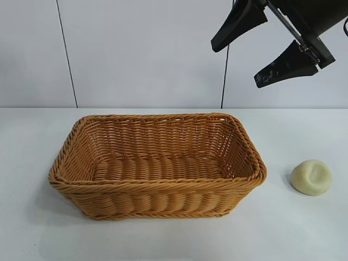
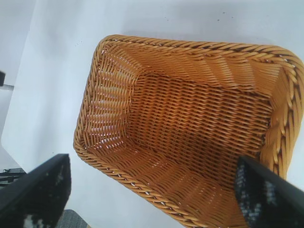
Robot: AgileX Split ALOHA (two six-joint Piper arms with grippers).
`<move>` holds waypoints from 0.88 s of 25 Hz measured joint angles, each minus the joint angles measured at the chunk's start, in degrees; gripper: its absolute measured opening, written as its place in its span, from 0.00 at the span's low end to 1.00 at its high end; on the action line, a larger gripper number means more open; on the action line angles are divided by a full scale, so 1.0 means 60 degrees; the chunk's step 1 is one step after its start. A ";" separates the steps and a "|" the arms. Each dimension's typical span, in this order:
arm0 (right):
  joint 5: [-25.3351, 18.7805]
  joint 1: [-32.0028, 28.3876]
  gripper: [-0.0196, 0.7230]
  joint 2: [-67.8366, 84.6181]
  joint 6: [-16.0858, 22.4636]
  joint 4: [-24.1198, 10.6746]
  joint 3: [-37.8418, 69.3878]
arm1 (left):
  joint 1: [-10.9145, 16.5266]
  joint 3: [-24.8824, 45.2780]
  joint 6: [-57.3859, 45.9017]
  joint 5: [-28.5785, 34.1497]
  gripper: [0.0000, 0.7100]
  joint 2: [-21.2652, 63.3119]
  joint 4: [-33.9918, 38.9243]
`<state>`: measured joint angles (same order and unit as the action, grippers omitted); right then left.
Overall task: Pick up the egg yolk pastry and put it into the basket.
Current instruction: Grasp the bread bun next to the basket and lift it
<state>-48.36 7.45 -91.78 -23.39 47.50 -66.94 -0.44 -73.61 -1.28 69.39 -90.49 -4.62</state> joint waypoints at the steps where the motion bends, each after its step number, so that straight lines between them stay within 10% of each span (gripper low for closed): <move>1: -0.0021 0.0000 0.89 0.0000 0.0000 0.0000 0.0000 | 0.0000 0.0391 0.0032 0.0000 0.98 0.0540 0.0000; 22: -0.0021 0.0000 0.89 0.0000 0.0000 0.0000 0.0000 | 0.0000 0.7507 0.0214 -0.1167 0.98 1.0534 0.0000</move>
<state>-48.49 7.45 -91.78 -23.39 47.50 -66.94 -0.44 -28.57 0.00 62.39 -27.28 -4.62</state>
